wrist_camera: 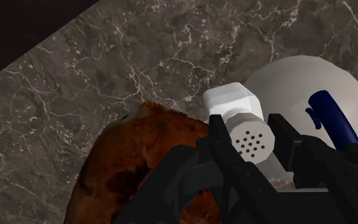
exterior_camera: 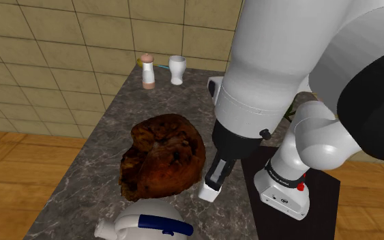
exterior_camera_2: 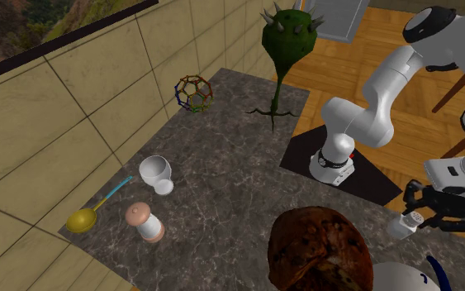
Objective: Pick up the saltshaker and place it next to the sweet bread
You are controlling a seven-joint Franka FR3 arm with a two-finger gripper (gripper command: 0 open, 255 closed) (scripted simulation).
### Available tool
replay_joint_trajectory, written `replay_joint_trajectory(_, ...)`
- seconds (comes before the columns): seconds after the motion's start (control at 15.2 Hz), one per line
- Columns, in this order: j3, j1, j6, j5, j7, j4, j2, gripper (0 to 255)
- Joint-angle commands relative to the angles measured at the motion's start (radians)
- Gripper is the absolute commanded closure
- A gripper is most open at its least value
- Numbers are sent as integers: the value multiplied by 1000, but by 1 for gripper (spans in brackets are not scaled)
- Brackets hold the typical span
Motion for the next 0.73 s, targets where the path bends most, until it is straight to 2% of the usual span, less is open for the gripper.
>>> replay_joint_trajectory(0.0,12,3,27,11,-4,-27,-1,255)
replay_joint_trajectory(0.66,83,13,159,67,-16,-136,20,255)
